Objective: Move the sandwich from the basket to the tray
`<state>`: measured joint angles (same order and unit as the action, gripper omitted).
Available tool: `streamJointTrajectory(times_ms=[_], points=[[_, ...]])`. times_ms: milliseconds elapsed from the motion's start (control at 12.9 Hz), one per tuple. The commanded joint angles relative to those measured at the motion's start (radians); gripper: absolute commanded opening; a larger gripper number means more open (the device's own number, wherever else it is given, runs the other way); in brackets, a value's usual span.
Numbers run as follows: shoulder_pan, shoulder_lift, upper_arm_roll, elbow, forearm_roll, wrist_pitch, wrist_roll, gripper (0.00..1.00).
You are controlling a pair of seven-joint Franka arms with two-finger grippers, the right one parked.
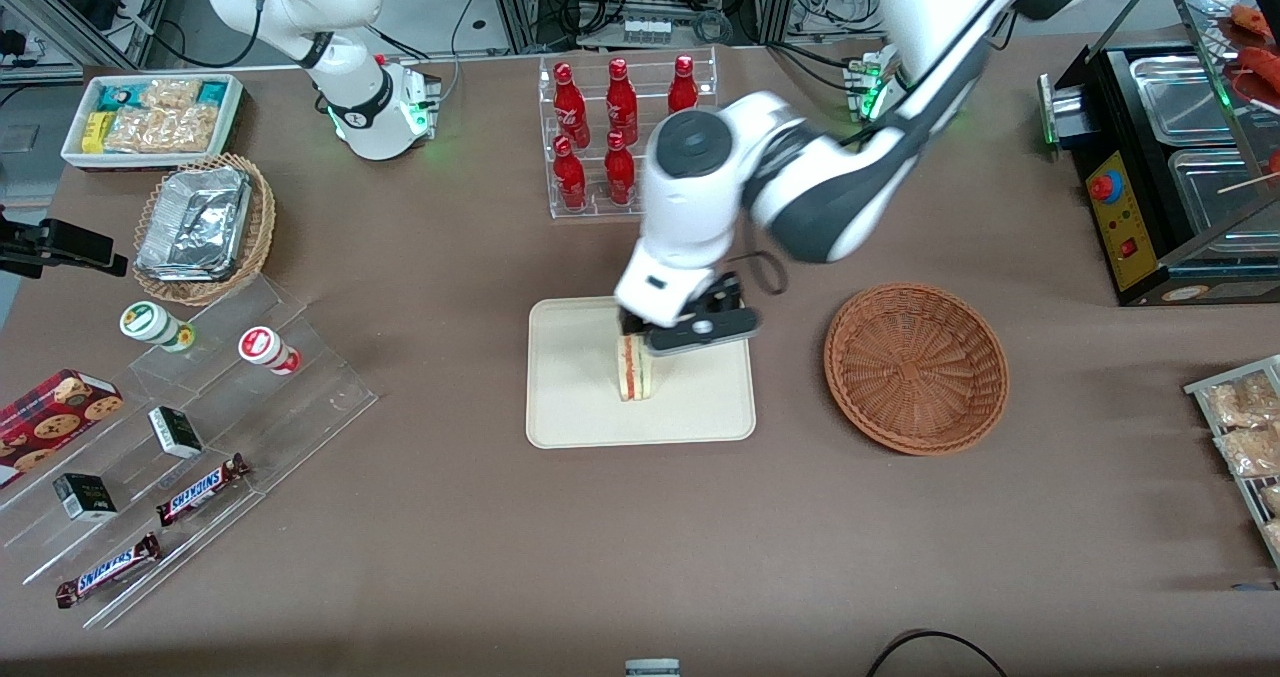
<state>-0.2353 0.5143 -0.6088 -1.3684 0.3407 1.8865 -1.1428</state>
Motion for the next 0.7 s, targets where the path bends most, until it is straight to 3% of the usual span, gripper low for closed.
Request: streamJointTrajectory(times_ms=[0,310,620], points=[[0.089,-0.147,0.003,-0.031,-0.1,-0.101,0.056,0.99],[0.255,-0.252,0.003,-0.031,-0.186,-0.239,0.251,0.99],[0.364,-0.316,0.007,-0.031,-0.215,-0.351,0.451,0.99]])
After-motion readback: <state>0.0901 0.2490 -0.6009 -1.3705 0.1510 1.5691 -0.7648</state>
